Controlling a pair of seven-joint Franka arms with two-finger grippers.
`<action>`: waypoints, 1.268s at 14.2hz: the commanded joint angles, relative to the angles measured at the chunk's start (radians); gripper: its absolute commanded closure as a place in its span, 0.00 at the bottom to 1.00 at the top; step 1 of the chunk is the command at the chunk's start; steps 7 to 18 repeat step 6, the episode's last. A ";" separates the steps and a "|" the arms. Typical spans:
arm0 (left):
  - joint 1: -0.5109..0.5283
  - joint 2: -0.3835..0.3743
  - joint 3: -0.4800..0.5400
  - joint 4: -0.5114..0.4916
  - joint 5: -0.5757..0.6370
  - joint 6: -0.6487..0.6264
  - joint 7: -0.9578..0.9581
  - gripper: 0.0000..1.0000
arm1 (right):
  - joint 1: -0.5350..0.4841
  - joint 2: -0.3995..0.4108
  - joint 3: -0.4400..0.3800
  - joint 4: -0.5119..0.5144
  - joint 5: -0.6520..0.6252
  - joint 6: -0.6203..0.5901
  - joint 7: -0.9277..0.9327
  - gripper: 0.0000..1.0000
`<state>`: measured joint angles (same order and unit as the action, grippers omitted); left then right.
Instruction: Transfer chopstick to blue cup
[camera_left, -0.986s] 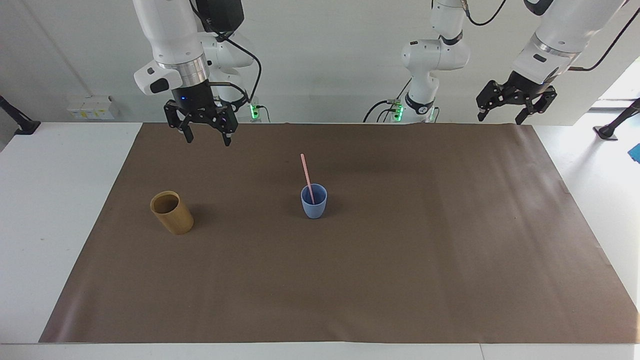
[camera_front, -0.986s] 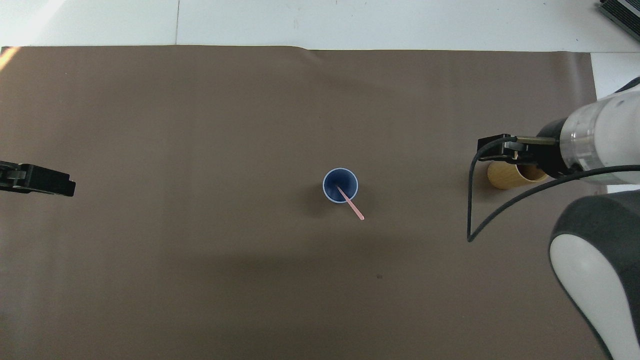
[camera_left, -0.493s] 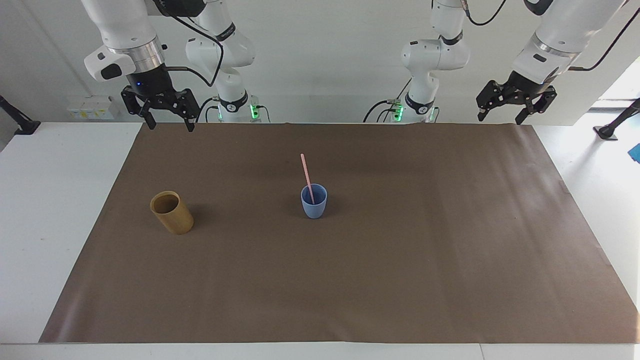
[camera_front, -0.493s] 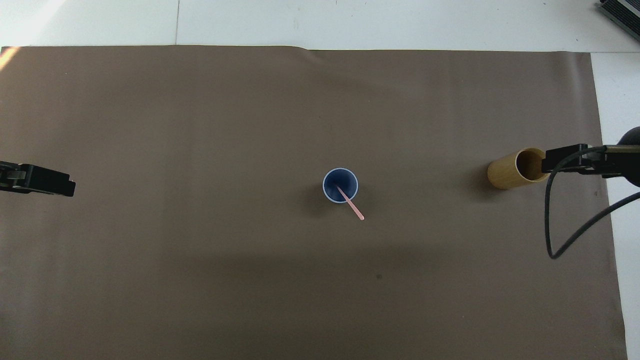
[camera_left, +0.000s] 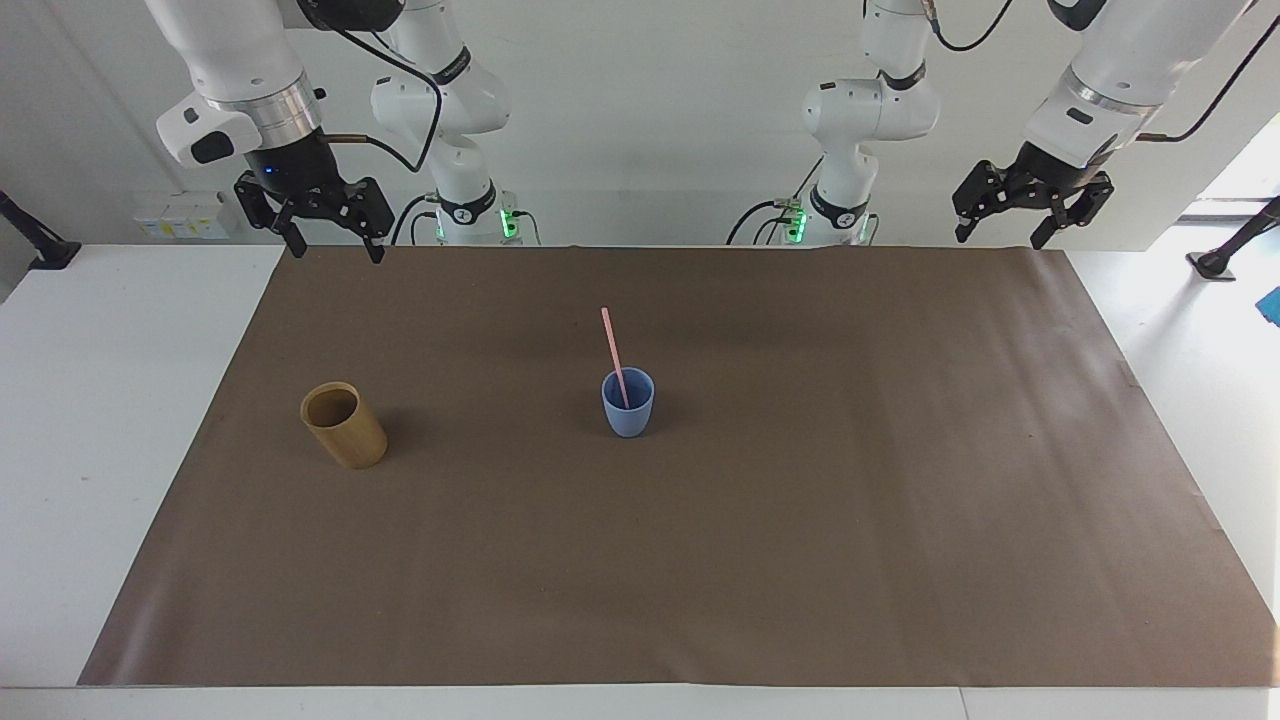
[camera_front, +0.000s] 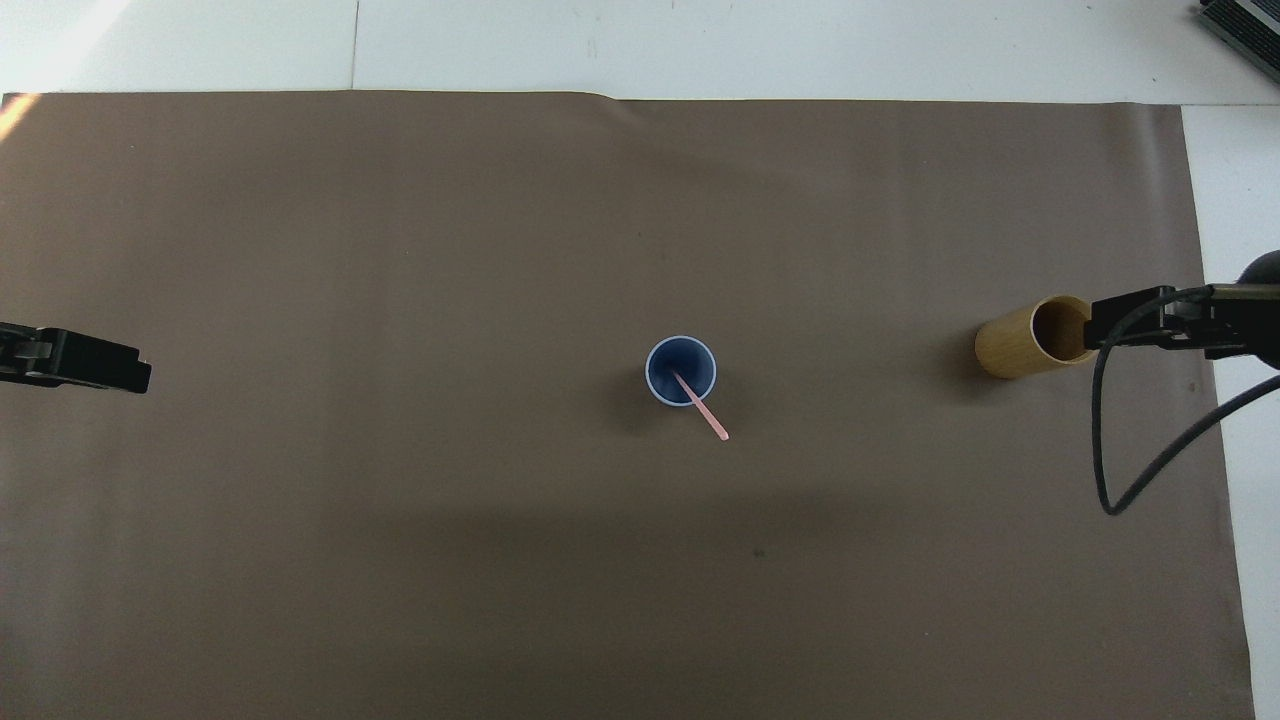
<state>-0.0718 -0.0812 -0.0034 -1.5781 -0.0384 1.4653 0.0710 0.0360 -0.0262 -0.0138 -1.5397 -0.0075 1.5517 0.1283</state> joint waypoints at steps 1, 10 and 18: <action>0.017 -0.019 -0.009 -0.010 0.006 -0.013 0.007 0.00 | -0.002 0.009 -0.002 0.026 -0.008 -0.016 -0.009 0.00; 0.017 -0.019 -0.009 -0.010 0.006 -0.013 0.007 0.00 | 0.002 0.008 -0.003 0.024 -0.002 -0.016 -0.007 0.00; 0.017 -0.019 -0.009 -0.010 0.006 -0.013 0.007 0.00 | 0.002 0.008 -0.003 0.024 -0.002 -0.016 -0.007 0.00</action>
